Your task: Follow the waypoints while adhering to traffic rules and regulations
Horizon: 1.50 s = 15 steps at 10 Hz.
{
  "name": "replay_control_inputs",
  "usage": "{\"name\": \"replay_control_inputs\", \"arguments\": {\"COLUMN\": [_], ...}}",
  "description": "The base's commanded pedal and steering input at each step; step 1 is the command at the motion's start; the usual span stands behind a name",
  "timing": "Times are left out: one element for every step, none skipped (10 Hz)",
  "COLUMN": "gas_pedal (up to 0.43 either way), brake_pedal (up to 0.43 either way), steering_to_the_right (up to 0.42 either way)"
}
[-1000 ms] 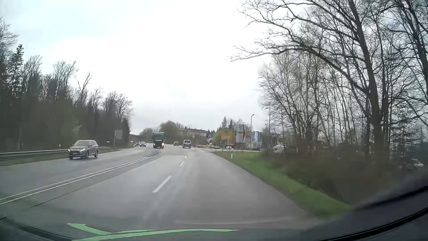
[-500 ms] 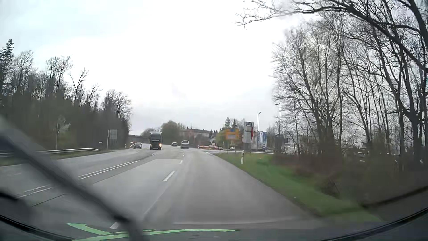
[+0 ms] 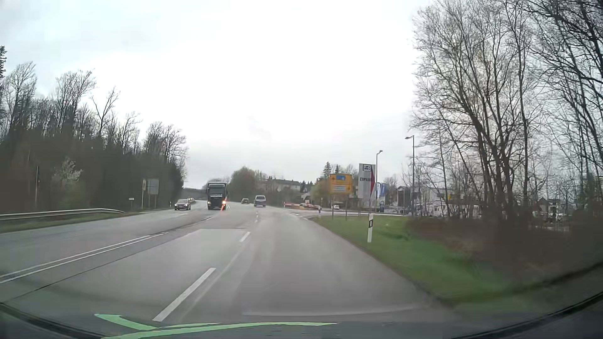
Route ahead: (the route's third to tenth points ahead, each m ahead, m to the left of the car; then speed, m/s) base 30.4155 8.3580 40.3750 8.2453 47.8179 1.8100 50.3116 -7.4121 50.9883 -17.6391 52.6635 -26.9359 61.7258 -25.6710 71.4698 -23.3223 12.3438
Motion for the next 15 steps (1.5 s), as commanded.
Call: {"name": "replay_control_inputs", "arguments": {"gas_pedal": [0.0, 0.0, 0.0, 0.0, 0.0, 0.0, 0.0, 0.0, 0.0, 0.0, 0.0, 0.0, 0.0, 0.0, 0.0], "brake_pedal": [0.043, 0.049, 0.061, 0.061, 0.079, 0.085, 0.085, 0.091, 0.098, 0.104, 0.11, 0.122, 0.122, 0.128, 0.14], "steering_to_the_right": [-0.013, -0.013, -0.012, -0.011, -0.011, -0.011, -0.011, -0.011, -0.011, -0.01, -0.01, -0.01, -0.01, -0.01, -0.01]}}
